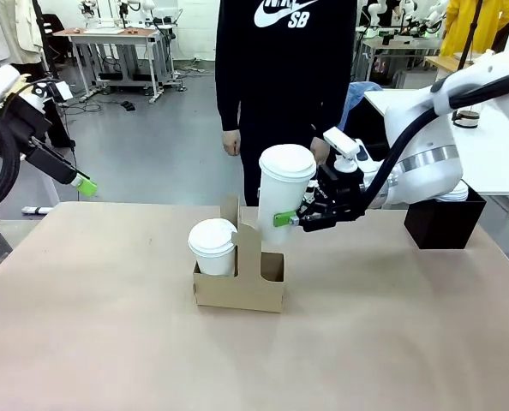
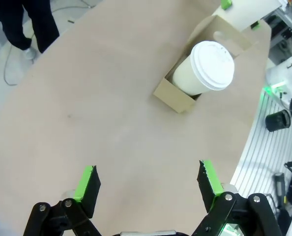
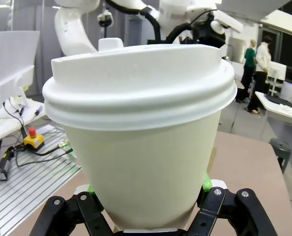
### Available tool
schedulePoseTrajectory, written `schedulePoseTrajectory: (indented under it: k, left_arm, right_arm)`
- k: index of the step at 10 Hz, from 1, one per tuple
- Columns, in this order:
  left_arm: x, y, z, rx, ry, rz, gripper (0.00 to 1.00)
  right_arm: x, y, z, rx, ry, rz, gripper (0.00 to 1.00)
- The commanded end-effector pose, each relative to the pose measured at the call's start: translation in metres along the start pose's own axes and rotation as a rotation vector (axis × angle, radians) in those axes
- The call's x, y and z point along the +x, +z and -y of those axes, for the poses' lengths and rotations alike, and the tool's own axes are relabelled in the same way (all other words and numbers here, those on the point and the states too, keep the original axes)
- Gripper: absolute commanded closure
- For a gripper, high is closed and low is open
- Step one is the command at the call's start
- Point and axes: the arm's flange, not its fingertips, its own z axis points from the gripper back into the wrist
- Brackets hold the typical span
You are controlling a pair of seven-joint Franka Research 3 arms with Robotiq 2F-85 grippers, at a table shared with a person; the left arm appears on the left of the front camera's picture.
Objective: Pour a drink into a cup and package it in a carrier.
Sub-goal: Insert the held 600 ml Paper Cup into the Cup Carrier.
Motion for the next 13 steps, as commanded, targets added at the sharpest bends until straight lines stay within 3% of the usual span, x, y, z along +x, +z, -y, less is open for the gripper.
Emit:
schedulePoseTrajectory:
  k: [1,13]
  left_arm:
    - [0.007,0.005,0.002,0.01,0.01,-0.015,0.0]
    - [0.007,0.005,0.002,0.01,0.01,-0.015,0.0]
  right_arm:
    - [-0.007,-0.001,0.005,0.061,0.014,0.032,0.2]
    - [-0.09,-0.031,0.006,0.152,-0.104,0.003,0.2]
